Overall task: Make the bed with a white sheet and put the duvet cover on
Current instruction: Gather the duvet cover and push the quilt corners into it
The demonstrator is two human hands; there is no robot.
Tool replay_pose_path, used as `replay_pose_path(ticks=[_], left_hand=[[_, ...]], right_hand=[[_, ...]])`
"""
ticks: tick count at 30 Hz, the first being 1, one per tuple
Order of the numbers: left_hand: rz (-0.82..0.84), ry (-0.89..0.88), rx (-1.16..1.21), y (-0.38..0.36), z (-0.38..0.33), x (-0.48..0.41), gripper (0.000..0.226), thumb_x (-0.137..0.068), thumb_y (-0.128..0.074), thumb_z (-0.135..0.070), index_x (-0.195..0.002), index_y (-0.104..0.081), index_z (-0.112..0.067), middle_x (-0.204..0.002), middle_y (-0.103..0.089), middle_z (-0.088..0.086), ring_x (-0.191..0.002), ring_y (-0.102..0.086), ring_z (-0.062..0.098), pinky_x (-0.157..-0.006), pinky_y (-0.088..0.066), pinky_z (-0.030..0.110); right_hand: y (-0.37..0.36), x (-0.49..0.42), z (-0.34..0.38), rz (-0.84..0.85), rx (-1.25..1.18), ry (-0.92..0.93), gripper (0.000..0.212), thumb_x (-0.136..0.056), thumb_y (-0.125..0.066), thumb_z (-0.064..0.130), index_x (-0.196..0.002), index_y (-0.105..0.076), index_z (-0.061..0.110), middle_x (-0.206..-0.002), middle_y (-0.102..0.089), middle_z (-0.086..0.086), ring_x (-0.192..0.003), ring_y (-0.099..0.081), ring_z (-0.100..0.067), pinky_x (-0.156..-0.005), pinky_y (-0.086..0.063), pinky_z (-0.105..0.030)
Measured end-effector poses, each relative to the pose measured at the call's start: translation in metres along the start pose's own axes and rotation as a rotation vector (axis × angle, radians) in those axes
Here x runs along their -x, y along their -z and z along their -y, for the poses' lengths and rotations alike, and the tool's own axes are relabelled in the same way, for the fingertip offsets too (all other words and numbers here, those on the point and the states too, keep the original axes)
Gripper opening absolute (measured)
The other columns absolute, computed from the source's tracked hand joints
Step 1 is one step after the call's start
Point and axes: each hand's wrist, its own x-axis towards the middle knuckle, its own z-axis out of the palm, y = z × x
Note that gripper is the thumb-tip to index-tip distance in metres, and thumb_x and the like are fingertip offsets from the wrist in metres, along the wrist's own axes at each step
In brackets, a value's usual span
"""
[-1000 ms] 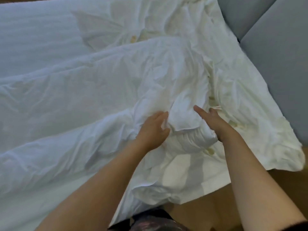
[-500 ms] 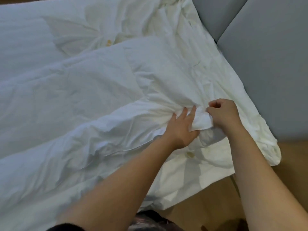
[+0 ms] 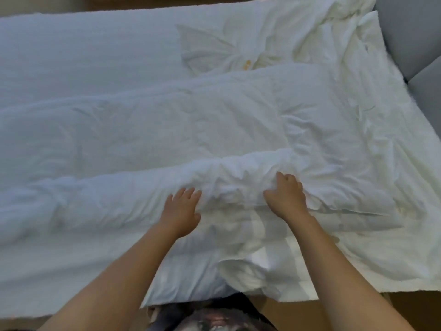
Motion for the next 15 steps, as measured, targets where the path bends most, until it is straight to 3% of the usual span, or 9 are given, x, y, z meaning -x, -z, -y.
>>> replay_pose_path(ticks=[7,15], left_hand=[[-0.085,0.236,0.084,-0.029,0.159,0.116,0.064,-0.096,-0.041,-0.033,-0.151,-0.011,-0.020,-0.159,-0.010,0.001,-0.146,-0.004,0.022,-0.116,-0.010,0.043],[-0.217,0.367,0.191,-0.063,0.360,0.255,0.063,-0.096,-0.039,-0.029,-0.151,-0.008,-0.019,-0.159,-0.008,0.001,-0.146,-0.001,0.023,-0.116,-0.005,0.046]], right_hand=[[-0.089,0.065,0.146,0.194,0.094,0.187,0.059,-0.092,-0.046,0.037,-0.144,-0.026,0.016,-0.144,-0.031,-0.012,-0.129,-0.033,-0.034,-0.099,-0.034,-0.043],[-0.221,0.193,0.374,0.234,0.087,0.450,0.064,-0.095,-0.046,0.038,-0.148,-0.020,0.014,-0.147,-0.028,-0.013,-0.132,-0.029,-0.034,-0.103,-0.031,-0.043]])
